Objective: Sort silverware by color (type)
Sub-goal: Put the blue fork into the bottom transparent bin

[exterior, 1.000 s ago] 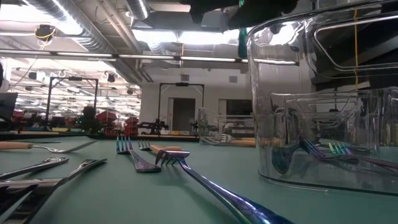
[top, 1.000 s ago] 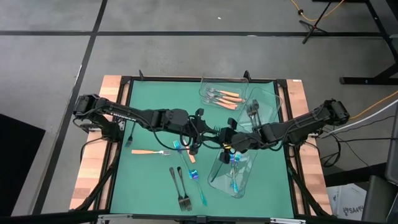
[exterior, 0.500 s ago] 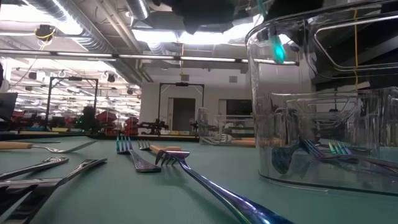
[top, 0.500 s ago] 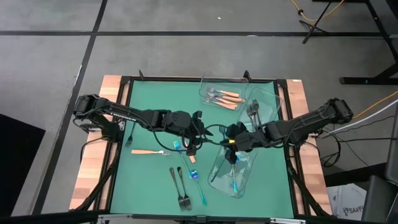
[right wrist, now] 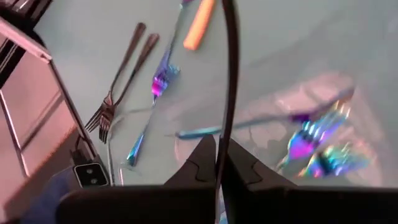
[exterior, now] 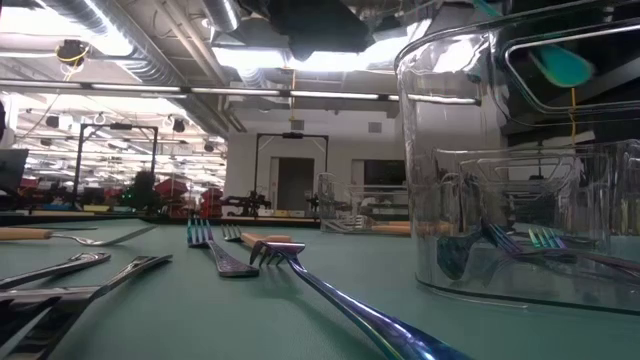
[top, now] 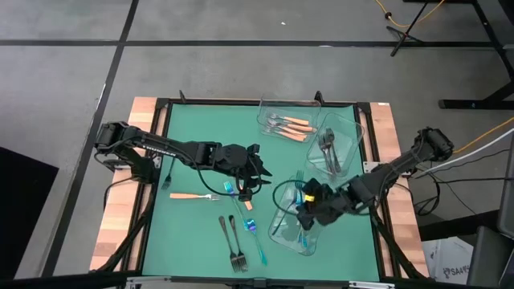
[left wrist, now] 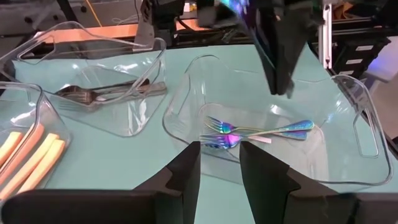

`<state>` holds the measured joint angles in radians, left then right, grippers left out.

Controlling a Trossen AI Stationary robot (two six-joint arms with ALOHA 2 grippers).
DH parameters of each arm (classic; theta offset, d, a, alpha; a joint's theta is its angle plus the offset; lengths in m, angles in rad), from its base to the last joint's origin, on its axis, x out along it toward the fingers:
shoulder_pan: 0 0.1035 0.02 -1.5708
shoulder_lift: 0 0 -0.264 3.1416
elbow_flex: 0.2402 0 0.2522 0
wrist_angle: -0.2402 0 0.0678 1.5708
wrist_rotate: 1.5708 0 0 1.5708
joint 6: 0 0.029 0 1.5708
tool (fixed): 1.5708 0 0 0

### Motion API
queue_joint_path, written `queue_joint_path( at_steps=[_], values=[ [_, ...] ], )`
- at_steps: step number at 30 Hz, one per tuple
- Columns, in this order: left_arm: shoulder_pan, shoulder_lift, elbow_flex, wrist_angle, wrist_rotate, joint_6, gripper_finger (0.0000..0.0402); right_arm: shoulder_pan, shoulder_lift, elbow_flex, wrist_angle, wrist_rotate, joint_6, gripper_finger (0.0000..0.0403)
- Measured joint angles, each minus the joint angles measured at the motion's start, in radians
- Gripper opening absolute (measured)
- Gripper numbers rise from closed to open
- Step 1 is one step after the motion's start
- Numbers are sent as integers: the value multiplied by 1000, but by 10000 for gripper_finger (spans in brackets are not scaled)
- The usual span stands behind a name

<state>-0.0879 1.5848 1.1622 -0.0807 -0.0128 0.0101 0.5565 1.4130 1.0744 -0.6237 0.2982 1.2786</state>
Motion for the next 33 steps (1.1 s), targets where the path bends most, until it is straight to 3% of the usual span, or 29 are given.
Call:
queue_joint_path(
  at_steps=[10, 21, 33],
  values=[
    [0, 0, 0, -2, 0, 0, 106, 89, 126, 0, 1, -4, 264, 0],
    [0, 0, 0, -2, 0, 0, 105, 85, 175, 0, 19, 1, 273, 0],
    [0, 0, -1, -8, 0, 0, 105, 85, 175, -101, 48, -109, 345, 0]
  ],
)
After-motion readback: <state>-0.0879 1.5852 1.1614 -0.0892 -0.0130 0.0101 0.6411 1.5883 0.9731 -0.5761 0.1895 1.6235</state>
